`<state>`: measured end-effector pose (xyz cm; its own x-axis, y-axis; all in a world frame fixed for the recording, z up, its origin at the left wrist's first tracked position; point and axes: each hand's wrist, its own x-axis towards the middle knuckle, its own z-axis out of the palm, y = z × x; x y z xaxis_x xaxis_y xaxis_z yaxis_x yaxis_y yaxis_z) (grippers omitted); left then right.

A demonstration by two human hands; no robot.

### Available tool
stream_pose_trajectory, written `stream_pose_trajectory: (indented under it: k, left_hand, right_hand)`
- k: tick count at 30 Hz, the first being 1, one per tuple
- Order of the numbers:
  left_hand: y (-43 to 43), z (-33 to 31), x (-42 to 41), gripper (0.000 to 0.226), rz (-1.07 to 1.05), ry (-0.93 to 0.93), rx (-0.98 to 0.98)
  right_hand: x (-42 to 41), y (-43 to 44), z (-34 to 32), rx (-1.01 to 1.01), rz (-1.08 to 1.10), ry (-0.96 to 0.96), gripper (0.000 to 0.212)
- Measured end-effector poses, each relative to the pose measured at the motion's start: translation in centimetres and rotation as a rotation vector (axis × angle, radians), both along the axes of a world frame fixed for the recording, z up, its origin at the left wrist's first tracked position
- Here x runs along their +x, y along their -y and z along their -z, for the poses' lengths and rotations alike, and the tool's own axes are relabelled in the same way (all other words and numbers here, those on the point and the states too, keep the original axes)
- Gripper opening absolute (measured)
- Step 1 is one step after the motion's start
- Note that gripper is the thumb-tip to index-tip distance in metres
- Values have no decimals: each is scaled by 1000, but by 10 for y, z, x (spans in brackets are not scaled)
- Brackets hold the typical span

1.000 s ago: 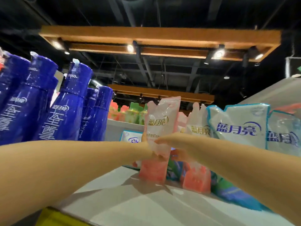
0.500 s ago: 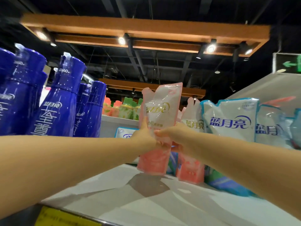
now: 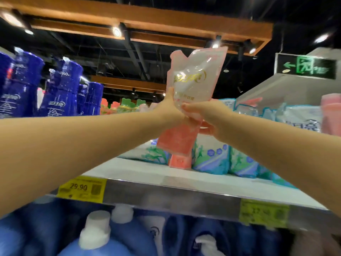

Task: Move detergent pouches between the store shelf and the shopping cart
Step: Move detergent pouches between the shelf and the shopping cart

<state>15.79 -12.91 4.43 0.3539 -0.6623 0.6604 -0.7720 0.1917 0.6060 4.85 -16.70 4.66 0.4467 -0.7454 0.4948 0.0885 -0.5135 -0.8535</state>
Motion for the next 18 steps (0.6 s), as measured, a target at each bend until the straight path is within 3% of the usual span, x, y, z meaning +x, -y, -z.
stream_pose_trajectory:
  k: [4,8,14,16,18]
  left_hand:
    - [-16,9,-75,128,136,17,-45]
    - [-28,28,-169,108,359,-27,-66]
    - [-29,77,-344,147,629,-46,-10]
    - [-30,95,-405,143,690,-38,43]
    - [-22,112,-464,121,728,-30,136]
  right_hand:
    - [-77,-23,12,-9,37,82,36]
    - [-176,-49,31,-2,141,80,41]
    - [-350,-85,77,127,322,115,41]
    - [-412,-92,94,161,374,139,38]
    - [-472,-96,113,184,454,153,34]
